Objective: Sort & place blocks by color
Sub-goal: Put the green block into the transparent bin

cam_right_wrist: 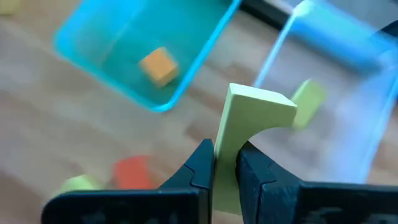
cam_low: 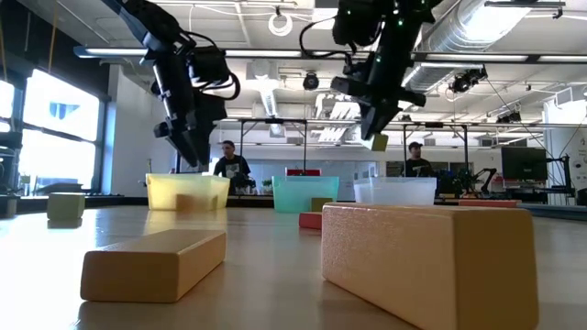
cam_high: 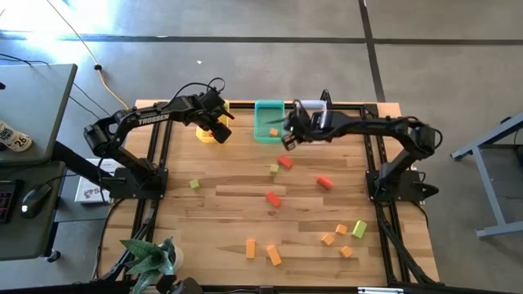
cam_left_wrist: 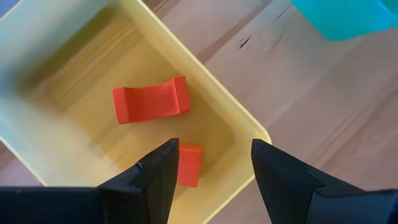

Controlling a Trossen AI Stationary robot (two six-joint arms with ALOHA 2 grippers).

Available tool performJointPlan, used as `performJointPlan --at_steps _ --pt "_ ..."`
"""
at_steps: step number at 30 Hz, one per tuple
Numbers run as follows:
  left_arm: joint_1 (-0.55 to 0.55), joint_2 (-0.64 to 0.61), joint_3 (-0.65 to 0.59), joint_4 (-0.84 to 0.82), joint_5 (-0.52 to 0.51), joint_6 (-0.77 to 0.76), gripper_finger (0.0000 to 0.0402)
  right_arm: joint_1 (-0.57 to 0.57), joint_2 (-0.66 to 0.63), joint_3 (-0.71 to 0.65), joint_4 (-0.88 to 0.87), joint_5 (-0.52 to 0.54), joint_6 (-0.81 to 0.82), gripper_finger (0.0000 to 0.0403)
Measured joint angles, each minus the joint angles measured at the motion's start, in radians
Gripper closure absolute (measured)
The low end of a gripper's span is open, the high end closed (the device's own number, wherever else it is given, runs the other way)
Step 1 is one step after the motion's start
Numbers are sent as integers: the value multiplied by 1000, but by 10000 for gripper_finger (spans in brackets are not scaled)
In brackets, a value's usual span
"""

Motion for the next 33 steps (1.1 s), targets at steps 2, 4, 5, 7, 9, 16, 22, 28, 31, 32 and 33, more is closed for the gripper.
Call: performJointPlan --at_steps 2,4,5,7,9,16,22,28,31,32,33 --pt "-7 0 0 1 0 1 213 -52 0 0 1 -1 -69 385" --pt "-15 0 0 5 -2 0 213 -103 4 0 2 -8 -128 385" --pt "-21 0 0 12 -4 0 213 -127 7 -1 2 -16 -155 385" --pt "-32 0 0 34 -5 0 213 -172 10 -2 3 -40 -204 385" --pt "-42 0 0 60 -4 -2 213 -213 13 -2 9 -69 -245 385" --pt "-90 0 34 121 8 -51 213 -332 36 -2 4 -209 -345 385" --pt "-150 0 82 129 8 -52 213 -389 96 -2 2 -303 -427 385" --pt "-221 0 103 150 11 -53 213 -417 149 -2 9 -381 -494 383" --pt "-257 0 103 168 19 -70 213 -423 168 -2 8 -389 -529 374" --pt "-269 0 103 169 20 -79 213 -425 170 -2 8 -391 -538 372" --pt "-281 0 103 170 20 -90 213 -425 171 -2 9 -391 -548 370"
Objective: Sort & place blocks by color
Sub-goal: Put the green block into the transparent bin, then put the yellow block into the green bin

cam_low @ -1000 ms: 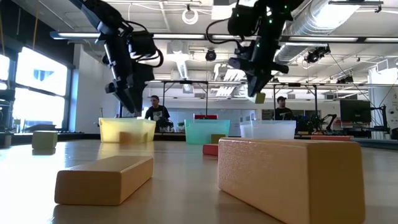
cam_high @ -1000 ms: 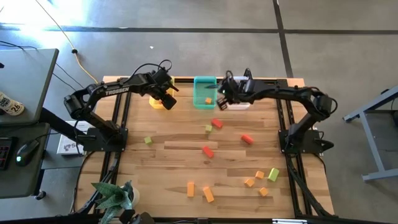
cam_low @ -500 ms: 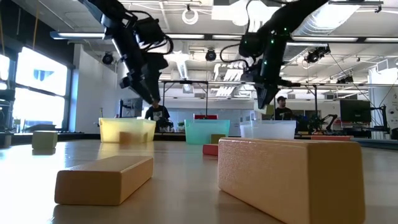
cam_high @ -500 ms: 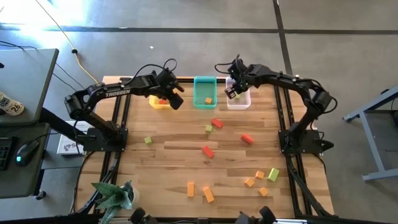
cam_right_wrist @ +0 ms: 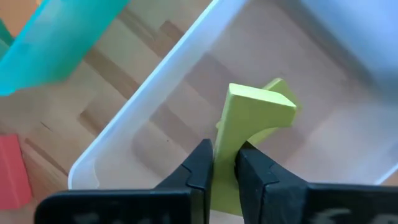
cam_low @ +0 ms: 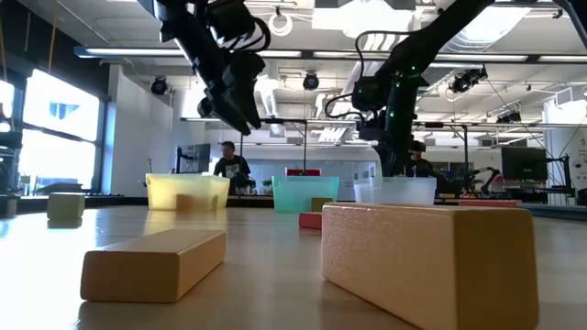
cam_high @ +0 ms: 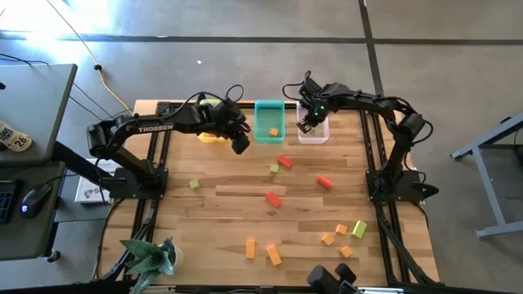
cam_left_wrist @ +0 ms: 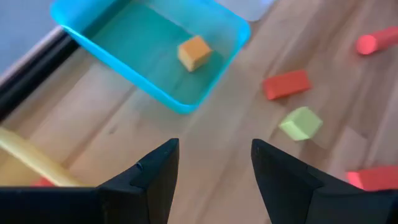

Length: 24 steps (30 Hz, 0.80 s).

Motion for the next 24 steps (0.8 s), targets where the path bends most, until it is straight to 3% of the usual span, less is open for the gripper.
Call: performJointPlan --at_steps 11,24 --pt "-116 0 0 2 0 -158 213 -4 0 0 1 0 -59 354" --pt "-202 0 0 2 70 -286 213 -4 -15 0 37 49 -73 237"
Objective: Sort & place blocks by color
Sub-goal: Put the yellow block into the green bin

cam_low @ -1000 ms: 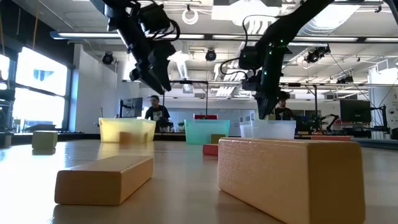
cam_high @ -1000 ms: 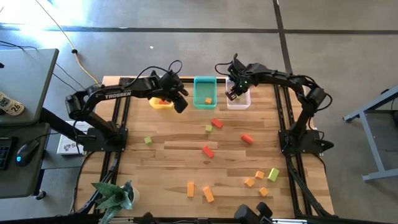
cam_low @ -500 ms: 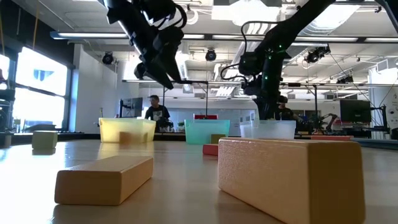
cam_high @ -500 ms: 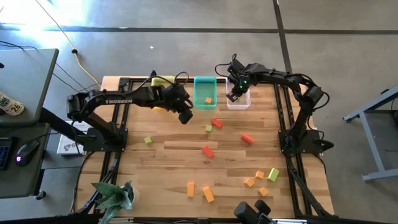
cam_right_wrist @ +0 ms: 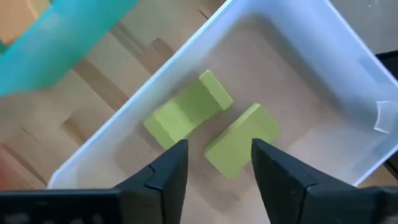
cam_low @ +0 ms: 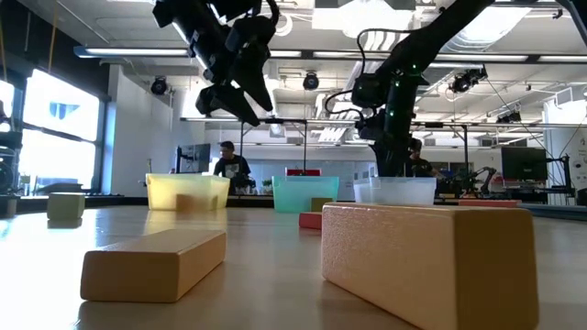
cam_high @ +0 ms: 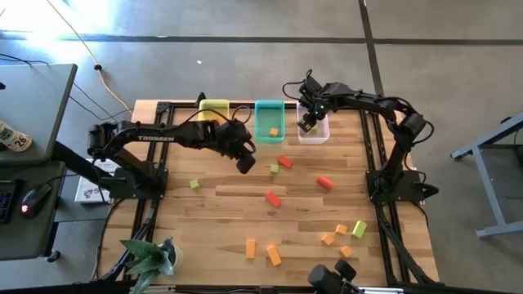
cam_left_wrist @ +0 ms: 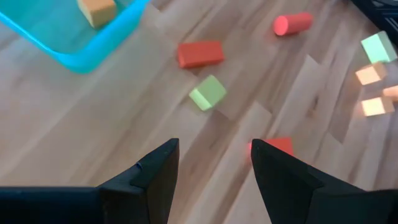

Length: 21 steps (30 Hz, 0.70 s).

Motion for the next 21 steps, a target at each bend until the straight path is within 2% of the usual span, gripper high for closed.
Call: performJointPlan --at_steps 8,14,21 --pt "-53 0 0 0 7 -61 213 6 -72 0 -23 -66 130 227" --pt "-111 0 0 0 91 -20 213 36 -123 1 -34 -66 205 231" --pt "-200 0 0 0 98 -63 213 99 -161 1 -81 -66 299 231"
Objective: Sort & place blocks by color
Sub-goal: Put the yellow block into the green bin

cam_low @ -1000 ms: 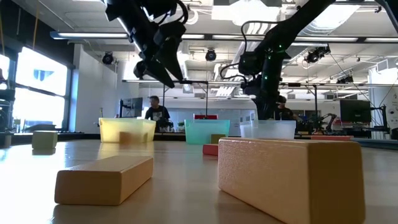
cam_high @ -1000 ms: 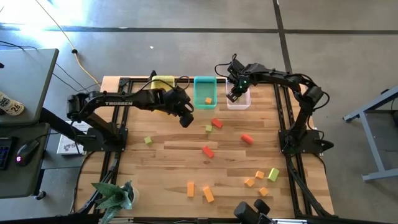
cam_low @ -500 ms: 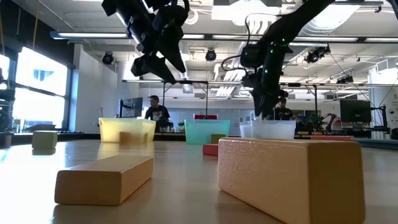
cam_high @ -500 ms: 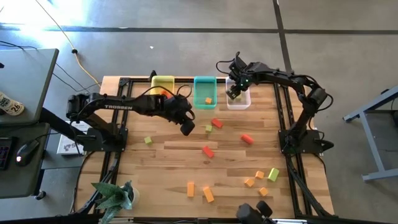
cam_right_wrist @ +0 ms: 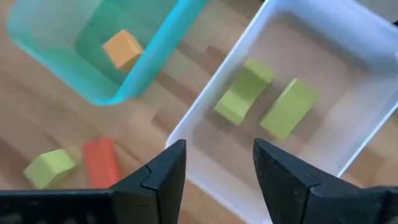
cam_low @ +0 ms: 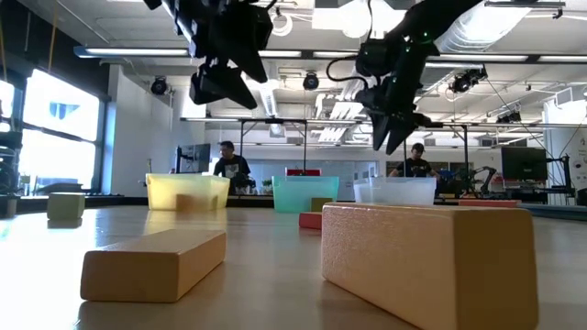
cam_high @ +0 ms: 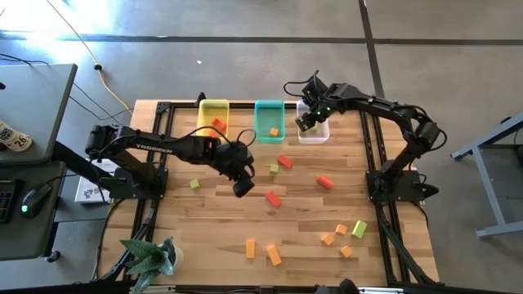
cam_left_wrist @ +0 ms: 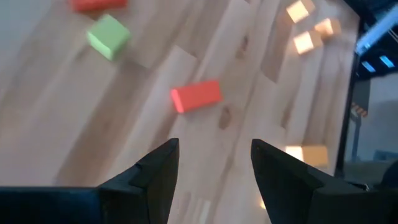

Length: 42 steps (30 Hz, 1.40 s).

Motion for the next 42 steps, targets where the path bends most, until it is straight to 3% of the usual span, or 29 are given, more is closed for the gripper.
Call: performJointPlan --at_steps 6,10,21,25,35,42 --pt "-109 0 0 0 0 10 213 89 -24 0 -25 13 85 231" --pt "-195 0 0 -2 -2 124 213 155 -28 0 -26 26 140 231" --pt "-352 0 0 4 -26 851 213 335 -28 0 -26 93 271 230" --pt "-379 2 0 54 -94 1029 213 390 -28 0 -26 124 311 230" --pt "-381 89 0 326 -128 1155 213 482 -28 0 -31 180 389 230" --pt "-361 142 24 335 -174 1236 213 499 -28 0 -37 182 397 230"
